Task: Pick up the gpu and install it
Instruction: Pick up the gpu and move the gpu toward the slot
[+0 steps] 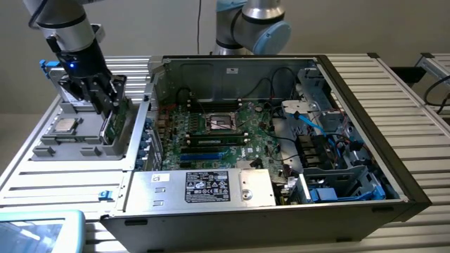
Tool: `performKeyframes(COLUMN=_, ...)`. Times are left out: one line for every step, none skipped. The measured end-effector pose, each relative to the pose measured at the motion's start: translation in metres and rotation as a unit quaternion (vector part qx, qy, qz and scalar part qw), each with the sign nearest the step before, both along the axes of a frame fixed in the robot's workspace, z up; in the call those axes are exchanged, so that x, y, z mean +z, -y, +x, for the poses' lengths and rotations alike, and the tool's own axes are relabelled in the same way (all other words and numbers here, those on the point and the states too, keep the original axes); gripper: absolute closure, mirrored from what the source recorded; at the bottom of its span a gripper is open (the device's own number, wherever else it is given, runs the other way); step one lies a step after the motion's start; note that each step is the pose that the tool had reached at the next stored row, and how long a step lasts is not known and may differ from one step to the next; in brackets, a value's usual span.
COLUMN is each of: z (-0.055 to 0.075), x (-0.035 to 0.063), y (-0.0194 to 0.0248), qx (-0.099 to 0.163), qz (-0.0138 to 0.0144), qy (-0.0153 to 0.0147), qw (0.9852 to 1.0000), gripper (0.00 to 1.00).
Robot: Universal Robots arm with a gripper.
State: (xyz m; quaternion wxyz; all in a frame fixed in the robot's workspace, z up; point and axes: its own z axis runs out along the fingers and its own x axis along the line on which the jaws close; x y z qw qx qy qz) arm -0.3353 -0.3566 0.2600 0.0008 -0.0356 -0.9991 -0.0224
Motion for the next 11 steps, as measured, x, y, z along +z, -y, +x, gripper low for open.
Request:
performKeyframes(z=-0.001, x=-0.0018, y=-0.0002, qx=0.0, qz=0.0, qy=0.0, qw=1.0, gripper=0.54)
performKeyframes(z=-0.001, x=-0.0037, y=-0.0003, qx=0.0, qz=0.0, qy=0.0001, qw=1.0, gripper=0.54)
performKeyframes(z=-0.002, x=-0.0054, y=-0.0004, qx=0.0, qz=0.0, qy=0.0, qw=1.0, gripper=0.54)
performKeyframes(z=-0.003, x=-0.0072, y=-0.0006, qx=0.0, qz=0.0, qy=0.0, qw=1.0, gripper=0.54)
performKeyframes(z=-0.003, x=-0.009, y=-0.0007, qx=0.0, qz=0.0, qy=0.0, qw=1.0, gripper=0.54)
performKeyframes(z=-0.003, x=-0.0108, y=-0.0008, qx=0.0, qz=0.0, qy=0.0, qw=1.0, gripper=0.54)
performKeyframes(z=-0.003, x=-0.0126, y=-0.0008, qx=0.0, qz=0.0, qy=0.0, qw=1.0, gripper=0.54)
performKeyframes(z=-0.003, x=-0.0144, y=-0.0008, qx=0.0, qz=0.0, qy=0.0, qw=1.0, gripper=0.54)
performKeyframes(z=-0.003, x=-0.0147, y=-0.0008, qx=0.0, qz=0.0, qy=0.0, qw=1.0, gripper=0.54)
performKeyframes(z=-0.003, x=-0.0147, y=-0.0009, qx=0.0, qz=0.0, qy=-0.0001, qw=1.0, gripper=0.54)
performKeyframes(z=-0.003, x=-0.0155, y=-0.0007, qx=0.0, qz=0.0, qy=0.0, qw=1.0, gripper=0.54)
